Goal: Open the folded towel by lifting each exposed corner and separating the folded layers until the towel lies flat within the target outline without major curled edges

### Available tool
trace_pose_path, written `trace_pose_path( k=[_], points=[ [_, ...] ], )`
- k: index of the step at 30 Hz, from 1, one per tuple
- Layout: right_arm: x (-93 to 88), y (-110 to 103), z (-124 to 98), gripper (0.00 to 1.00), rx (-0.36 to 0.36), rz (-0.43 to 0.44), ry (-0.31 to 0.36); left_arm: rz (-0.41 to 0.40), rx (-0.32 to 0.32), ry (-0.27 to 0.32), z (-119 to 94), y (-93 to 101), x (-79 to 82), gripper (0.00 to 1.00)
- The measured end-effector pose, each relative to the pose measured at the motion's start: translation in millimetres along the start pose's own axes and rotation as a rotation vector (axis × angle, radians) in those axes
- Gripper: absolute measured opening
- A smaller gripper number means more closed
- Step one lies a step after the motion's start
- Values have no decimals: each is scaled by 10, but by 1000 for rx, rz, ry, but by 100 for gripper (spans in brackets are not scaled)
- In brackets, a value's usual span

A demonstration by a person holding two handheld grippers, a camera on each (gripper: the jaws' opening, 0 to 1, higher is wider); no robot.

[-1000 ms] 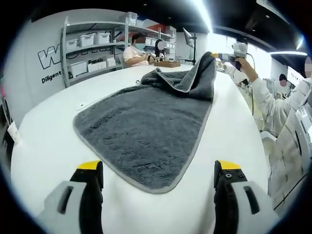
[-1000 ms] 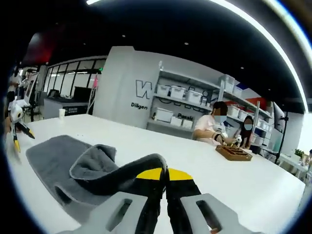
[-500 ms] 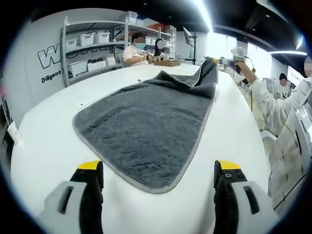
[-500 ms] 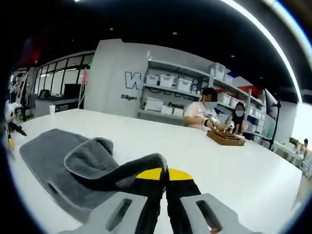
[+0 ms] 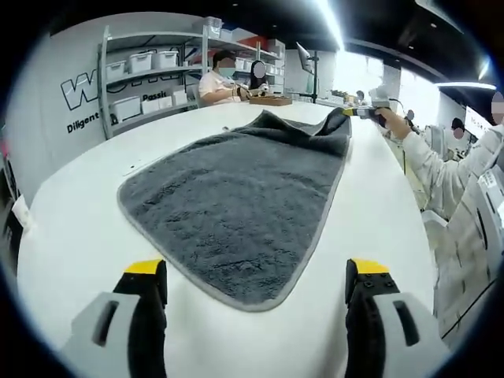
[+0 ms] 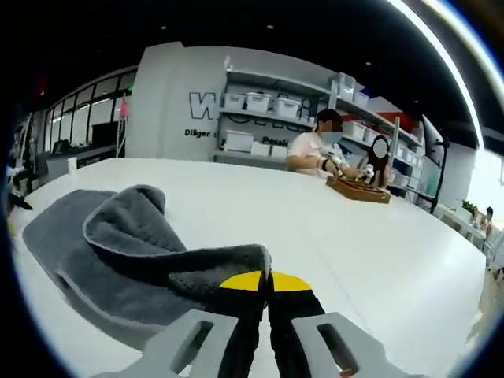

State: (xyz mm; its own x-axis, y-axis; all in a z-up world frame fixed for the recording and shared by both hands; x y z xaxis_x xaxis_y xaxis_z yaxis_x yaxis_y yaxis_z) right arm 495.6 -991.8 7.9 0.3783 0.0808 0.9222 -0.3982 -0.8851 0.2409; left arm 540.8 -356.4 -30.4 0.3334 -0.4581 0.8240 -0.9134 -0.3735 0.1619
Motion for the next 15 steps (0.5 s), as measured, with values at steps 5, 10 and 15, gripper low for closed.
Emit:
trace_pose_path(
  k=[5,10,15],
  points=[
    [-136,49,88,0,-21,-20,-35,-2,4,-4,-3,-8,-7,92],
    [-244,67,163,0,-27,-10,-68,-4,3,-6,0,-9,-12,92],
    [-355,80,235,0,-45,-33,-101,-7,7,-9,-6,-31,-14,92]
  ],
)
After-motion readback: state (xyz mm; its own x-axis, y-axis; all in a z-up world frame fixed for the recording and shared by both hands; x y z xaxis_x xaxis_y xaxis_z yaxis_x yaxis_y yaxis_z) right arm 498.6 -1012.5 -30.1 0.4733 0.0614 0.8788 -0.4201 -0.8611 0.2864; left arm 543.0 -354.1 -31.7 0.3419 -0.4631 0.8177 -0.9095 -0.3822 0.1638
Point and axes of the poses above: the point that each gripper's makers call its tool centre point, and the gripper's own axes: z roughly forward along the fingers, y roughly to its right, x roughly out of its top, the point moved 5 cm from there along -z, roughly backward along the fingers, and after that the axes turned 14 degrees about -x, right-handed, at the moved point
